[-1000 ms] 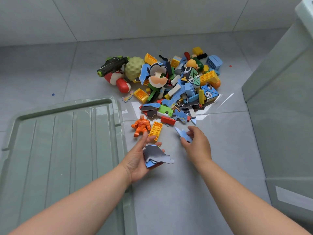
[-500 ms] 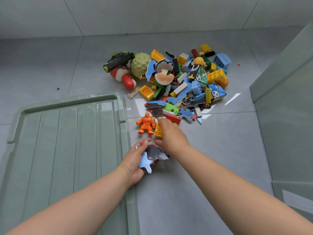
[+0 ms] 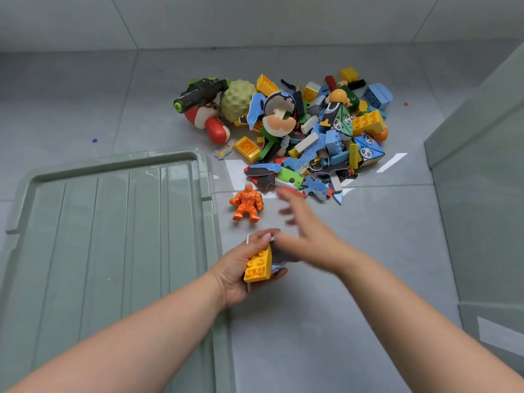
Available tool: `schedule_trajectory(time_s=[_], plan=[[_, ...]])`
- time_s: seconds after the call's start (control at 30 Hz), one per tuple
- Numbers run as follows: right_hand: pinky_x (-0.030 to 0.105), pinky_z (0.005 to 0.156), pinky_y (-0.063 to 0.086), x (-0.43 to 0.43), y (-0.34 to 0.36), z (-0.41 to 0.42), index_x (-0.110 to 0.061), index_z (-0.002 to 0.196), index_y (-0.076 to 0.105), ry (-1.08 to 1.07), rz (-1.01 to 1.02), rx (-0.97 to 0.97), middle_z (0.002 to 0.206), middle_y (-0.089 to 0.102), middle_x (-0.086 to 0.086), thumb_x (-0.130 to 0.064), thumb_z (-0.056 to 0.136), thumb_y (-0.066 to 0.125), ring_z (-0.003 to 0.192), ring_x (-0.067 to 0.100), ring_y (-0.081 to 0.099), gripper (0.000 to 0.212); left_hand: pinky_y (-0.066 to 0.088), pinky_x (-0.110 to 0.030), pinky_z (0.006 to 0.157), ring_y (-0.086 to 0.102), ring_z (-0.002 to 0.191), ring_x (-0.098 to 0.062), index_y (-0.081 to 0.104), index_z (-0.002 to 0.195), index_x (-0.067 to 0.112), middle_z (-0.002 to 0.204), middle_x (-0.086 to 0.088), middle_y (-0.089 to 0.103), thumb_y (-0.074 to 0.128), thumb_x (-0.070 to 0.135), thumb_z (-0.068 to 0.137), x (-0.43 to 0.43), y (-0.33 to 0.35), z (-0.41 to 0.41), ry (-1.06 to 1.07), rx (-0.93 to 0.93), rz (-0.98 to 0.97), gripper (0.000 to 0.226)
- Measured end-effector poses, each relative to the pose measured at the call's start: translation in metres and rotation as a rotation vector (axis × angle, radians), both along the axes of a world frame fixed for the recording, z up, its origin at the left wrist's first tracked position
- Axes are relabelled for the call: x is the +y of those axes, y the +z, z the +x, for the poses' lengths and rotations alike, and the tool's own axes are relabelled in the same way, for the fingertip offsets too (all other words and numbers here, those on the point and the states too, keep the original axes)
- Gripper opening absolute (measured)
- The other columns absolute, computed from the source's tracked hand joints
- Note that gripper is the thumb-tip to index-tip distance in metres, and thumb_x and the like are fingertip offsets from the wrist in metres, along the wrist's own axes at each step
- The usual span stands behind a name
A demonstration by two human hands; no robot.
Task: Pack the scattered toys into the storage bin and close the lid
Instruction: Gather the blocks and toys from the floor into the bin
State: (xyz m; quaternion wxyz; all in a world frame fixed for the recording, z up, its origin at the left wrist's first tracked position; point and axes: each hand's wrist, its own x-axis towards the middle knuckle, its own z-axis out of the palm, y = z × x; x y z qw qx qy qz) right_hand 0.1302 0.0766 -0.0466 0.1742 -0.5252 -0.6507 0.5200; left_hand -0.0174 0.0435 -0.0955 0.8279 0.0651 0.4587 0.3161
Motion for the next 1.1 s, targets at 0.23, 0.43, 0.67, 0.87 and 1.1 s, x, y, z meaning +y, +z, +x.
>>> schedule_trajectory(time_s=[0.23, 0.43, 0.67, 0.87, 1.1], plan=[[0.038, 0.083, 0.046, 0.051, -0.054, 0.015, -0.016, 0.116, 0.051, -0.136, 0.191, -0.647, 0.117, 0.058, 0.006, -0.021, 0.089, 0.058, 0.105, 0.025, 0.054, 0.029, 0.057, -0.047, 0.071, 0.068, 0.086, -0.029, 0.059, 0.116, 0.018, 0.099, -0.01, 0.069, 0.066, 0.026, 0.073, 0.008, 0.006, 0.001, 0.153, 0.118, 0.04, 0.044], [0.017, 0.072, 0.047, 0.003, -0.026, 0.004, -0.024, 0.093, 0.06, -0.507, 0.189, -0.13, 0.084, 0.062, -0.011, -0.017, 0.076, 0.071, 0.074, -0.001, 0.056, 0.021, 0.055, -0.054, 0.077, 0.069, 0.092, -0.036, 0.061, 0.117, 0.019, 0.108, -0.017, 0.069, 0.077, 0.065, 0.044, 0.01, -0.001, -0.005, 0.171, 0.074, 0.016, 0.088], [0.022, 0.072, 0.041, -0.023, -0.016, -0.013, -0.028, 0.075, 0.069, -0.254, 0.273, -0.126, 0.074, 0.064, -0.007, -0.051, 0.073, 0.062, 0.076, 0.008, 0.053, 0.024, 0.059, -0.034, 0.059, 0.069, 0.068, -0.02, 0.064, 0.105, 0.023, 0.086, -0.008, 0.066, 0.058, 0.018, 0.085, 0.012, 0.0, 0.008, 0.109, 0.037, 0.066, 0.021], [0.038, 0.099, 0.036, 0.061, -0.053, 0.041, -0.015, 0.133, 0.038, -0.418, 0.187, -0.541, 0.135, 0.041, 0.008, -0.027, 0.085, 0.065, 0.123, 0.029, 0.037, 0.057, 0.056, -0.046, 0.068, 0.066, 0.086, -0.029, 0.063, 0.106, 0.019, 0.092, -0.01, 0.07, 0.061, 0.011, 0.084, 0.013, 0.0, 0.01, 0.188, 0.086, 0.013, 0.023], [0.04, 0.08, 0.046, 0.065, -0.073, 0.055, -0.016, 0.128, 0.052, -0.197, 0.357, -0.712, 0.12, 0.052, 0.012, -0.011, 0.09, 0.052, 0.11, 0.033, 0.047, 0.039, 0.056, -0.049, 0.072, 0.071, 0.078, -0.03, 0.058, 0.123, 0.013, 0.09, -0.012, 0.074, 0.074, 0.025, 0.064, 0.014, 0.007, 0.014, 0.175, 0.114, -0.036, 0.062]])
